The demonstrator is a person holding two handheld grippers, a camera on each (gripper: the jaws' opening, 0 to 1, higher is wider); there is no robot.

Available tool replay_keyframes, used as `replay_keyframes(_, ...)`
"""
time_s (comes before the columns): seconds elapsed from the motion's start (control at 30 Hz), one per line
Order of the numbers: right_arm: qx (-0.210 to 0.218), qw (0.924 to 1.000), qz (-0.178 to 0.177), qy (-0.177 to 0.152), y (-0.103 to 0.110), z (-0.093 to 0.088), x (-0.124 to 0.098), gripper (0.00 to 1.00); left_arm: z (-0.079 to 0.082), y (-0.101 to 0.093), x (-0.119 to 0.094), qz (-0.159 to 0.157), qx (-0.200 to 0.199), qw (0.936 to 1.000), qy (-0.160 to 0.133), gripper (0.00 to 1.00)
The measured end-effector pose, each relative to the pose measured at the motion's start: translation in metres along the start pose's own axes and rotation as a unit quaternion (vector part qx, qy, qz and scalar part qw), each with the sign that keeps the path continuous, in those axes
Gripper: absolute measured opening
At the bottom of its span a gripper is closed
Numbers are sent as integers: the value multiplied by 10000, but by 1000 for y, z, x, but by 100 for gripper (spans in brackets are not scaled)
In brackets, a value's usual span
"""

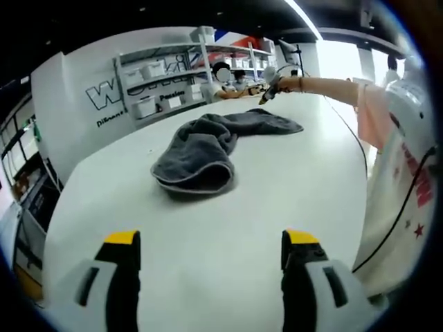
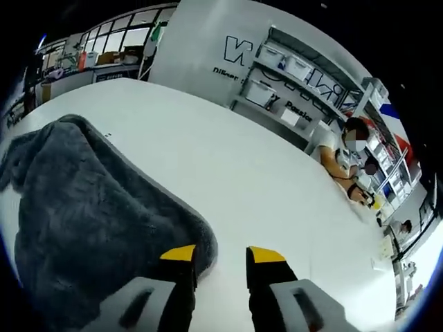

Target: Fold the towel on the table until its edges align and the towel forms a compact rectangular stack.

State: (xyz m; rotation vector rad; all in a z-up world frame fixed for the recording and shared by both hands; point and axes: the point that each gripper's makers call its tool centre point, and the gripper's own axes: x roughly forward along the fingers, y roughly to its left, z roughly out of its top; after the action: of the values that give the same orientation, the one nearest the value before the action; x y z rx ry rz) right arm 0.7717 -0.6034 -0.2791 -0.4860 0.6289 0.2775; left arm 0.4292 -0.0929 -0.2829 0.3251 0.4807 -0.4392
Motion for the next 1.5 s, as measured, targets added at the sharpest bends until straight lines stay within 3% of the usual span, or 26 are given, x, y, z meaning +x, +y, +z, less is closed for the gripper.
replay_keyframes(0.2, 122, 9993, 257, -231, 17, -3, -28, 49, 1, -2, 3, -39, 40, 10000, 13, 88)
replay_keyframes(0.23, 193, 9988, 352, -275, 1, 2, -17, 51, 2, -2, 3, -43, 43, 10000, 1, 88)
replay_keyframes(0.33, 289, 9976, 501, -378, -20, 6, -7, 59, 4, -2, 4, -56, 54, 10000, -34, 88)
replay_keyframes(0.47, 393, 9960, 653, -459, -30, 4, -10, 64, 7, -3, 6, -90, 62, 9999, -68, 88)
replay_keyframes(0.63, 472, 9934, 873, -569, -26, 0, -21, 70, 10, -5, 11, -151, 83, 9998, -72, 88)
replay_keyframes(0.93, 332, 9874, 1228, -937, 3, 0, -61, 82, 10, -4, 13, -178, 84, 9998, -73, 88)
replay_keyframes(1.2, 226, 9822, 1420, -1209, 32, -12, -106, 90, 6, -1, 13, -140, 22, 9999, -34, 88)
replay_keyframes(1.5, 209, 9791, 1501, -1357, 55, -34, -140, 99, 4, -2, 15, -152, 14, 9999, 1, 88)
